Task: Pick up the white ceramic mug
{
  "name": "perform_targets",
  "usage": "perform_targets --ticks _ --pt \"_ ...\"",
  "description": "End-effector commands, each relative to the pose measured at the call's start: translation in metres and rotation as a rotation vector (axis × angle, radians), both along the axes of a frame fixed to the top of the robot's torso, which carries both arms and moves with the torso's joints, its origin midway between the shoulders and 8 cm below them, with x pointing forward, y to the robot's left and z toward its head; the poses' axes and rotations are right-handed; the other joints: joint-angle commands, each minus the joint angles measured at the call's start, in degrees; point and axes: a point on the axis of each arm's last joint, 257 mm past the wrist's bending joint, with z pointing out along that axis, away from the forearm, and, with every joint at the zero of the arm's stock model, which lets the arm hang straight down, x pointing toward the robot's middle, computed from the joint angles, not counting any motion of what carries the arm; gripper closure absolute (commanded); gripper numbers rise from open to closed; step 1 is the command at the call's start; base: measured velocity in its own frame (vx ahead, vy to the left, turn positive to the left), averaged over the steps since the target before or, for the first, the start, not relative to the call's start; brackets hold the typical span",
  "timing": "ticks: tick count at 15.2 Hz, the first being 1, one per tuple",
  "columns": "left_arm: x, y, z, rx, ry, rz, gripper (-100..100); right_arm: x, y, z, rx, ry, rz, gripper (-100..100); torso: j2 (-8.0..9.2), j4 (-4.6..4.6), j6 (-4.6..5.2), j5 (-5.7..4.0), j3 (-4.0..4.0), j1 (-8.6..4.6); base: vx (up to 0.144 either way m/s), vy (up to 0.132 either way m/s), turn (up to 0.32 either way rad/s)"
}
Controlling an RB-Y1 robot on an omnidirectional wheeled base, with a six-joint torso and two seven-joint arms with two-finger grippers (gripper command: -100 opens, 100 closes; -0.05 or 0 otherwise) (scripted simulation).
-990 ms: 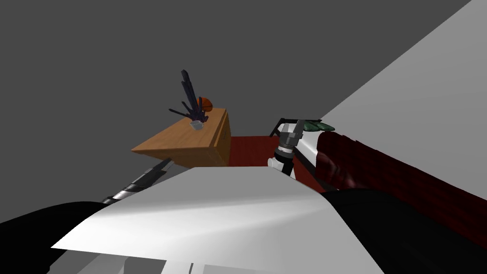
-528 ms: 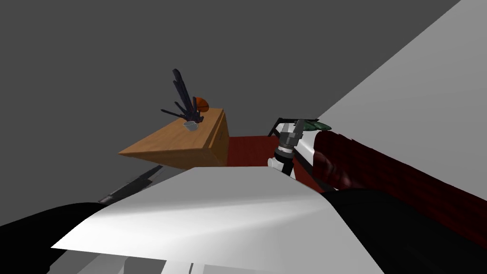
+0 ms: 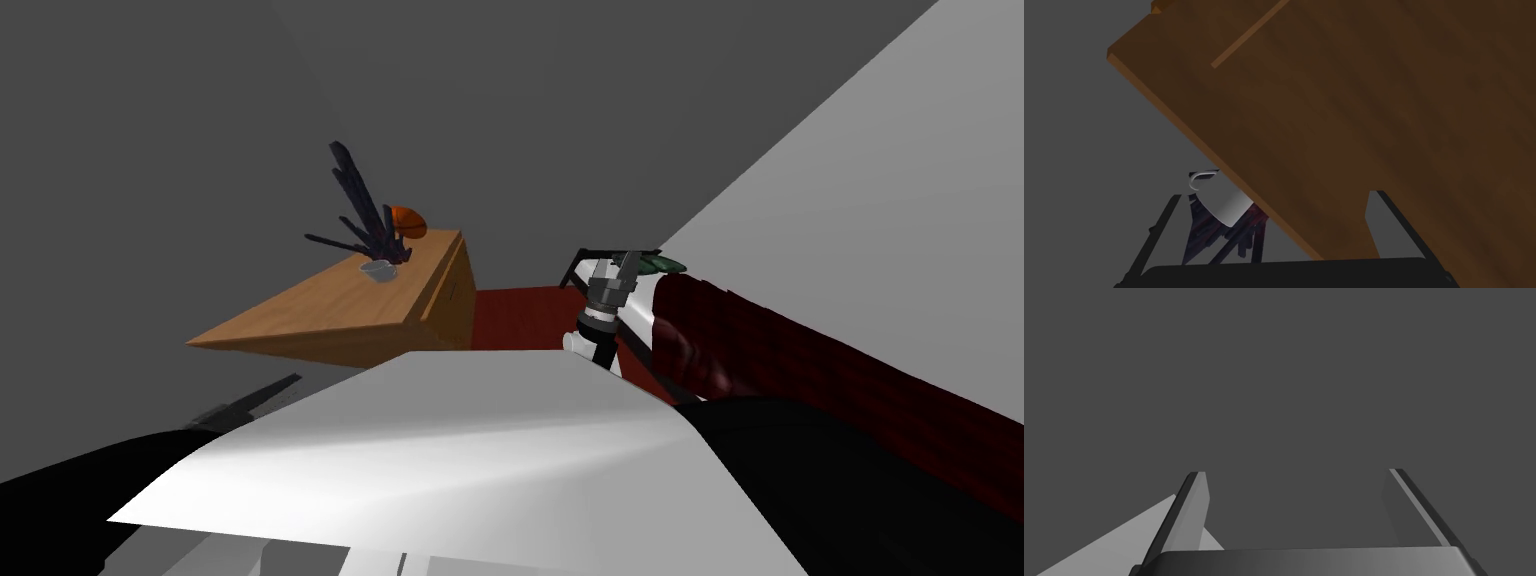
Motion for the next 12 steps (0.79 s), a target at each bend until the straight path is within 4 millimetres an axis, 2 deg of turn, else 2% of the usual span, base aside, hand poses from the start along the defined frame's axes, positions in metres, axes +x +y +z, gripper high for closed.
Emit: perform_targets --ticks 1,2,3,7,8,11,12 --pt "-0.02 0.016 0.001 0.01 0.069 0.017 -100 0.0 0.0 0.0 0.0 0.0 0.0 0 0.0 0.0 0.0 0.0 0.0 0.0 0.155 -0.103 -0.093" --pt "-0.02 0.016 0.001 0.01 0.069 0.017 -100 0.0 0.0 0.0 0.0 0.0 0.0 0 -0.09 -0.02 -0.01 0.0 -0.06 -0.02 0.111 -0.082 -0.022" --pt "-0.038 0.03 0.006 0.017 0.141 0.019 -100 0.0 0.0 0.0 0.0 0.0 0.0 0 -0.04 -0.02 -0.03 0.0 -0.04 0.0 0.121 -0.106 -0.079" --pt "-0.066 0.054 0.011 0.034 0.233 0.046 -100 0.0 0.0 0.0 0.0 0.0 0.0 0 -0.29 -0.07 0.0 -0.04 -0.17 -0.16 0.166 -0.117 -0.074" --pt "-0.078 0.063 0.02 0.038 0.298 0.04 -100 0.0 0.0 0.0 0.0 0.0 0.0 0 -0.25 -0.07 -0.02 -0.03 -0.16 -0.1 0.178 -0.078 -0.069" --pt "-0.087 0.071 0.02 0.045 0.309 0.065 -100 0.0 0.0 0.0 0.0 0.0 0.0 0 -0.2 -0.06 -0.01 0.02 -0.14 0.09 0.126 -0.048 -0.048" --pt "-0.097 0.079 0.028 0.046 0.371 0.06 -100 0.0 0.0 0.0 0.0 0.0 0.0 0 -0.02 -0.02 -0.02 0.04 -0.03 0.18 0.106 -0.045 -0.1"
